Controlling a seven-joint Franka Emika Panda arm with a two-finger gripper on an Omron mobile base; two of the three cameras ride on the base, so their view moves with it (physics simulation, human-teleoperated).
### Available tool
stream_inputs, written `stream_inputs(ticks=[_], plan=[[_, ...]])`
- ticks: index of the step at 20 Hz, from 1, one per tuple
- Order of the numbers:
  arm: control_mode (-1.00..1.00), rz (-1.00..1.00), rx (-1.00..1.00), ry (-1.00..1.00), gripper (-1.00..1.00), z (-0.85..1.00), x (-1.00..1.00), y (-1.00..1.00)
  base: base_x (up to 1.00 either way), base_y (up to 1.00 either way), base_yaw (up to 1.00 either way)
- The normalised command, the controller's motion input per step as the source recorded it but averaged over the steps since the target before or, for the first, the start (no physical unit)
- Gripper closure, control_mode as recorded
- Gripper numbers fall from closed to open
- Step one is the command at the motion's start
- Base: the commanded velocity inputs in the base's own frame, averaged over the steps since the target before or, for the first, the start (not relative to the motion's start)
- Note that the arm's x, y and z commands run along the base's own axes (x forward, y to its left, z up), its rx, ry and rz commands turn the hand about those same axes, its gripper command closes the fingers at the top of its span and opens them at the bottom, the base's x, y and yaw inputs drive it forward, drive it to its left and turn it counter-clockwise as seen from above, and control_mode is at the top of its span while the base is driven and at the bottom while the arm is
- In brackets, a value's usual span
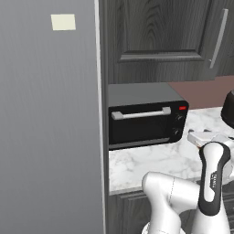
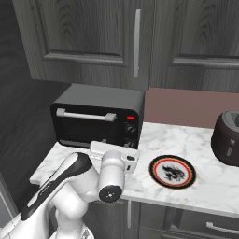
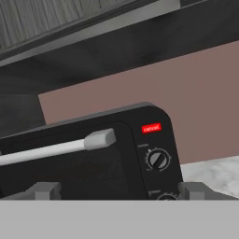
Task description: Pull the toaster oven rack outwards. Pick up the baguette from the plate and place it on the toaster oven rack. Close the toaster oven door fully and set the temperature to the lowest setting.
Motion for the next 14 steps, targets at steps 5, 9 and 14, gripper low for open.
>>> stream_inputs(ticks=[5, 9, 14], plan=[[-1.0, 0.0, 0.0, 0.0, -1.0, -0.07, 0.01, -0.12, 0.0, 0.0, 0.0], [-1.0, 0.0, 0.0, 0.0, -1.0, -0.07, 0.0, -0.16, 0.0, 0.0, 0.0], [-1.0, 0.0, -0.01, 0.0, -1.0, -0.12, 0.0, -0.02, 0.0, 0.0, 0.0]])
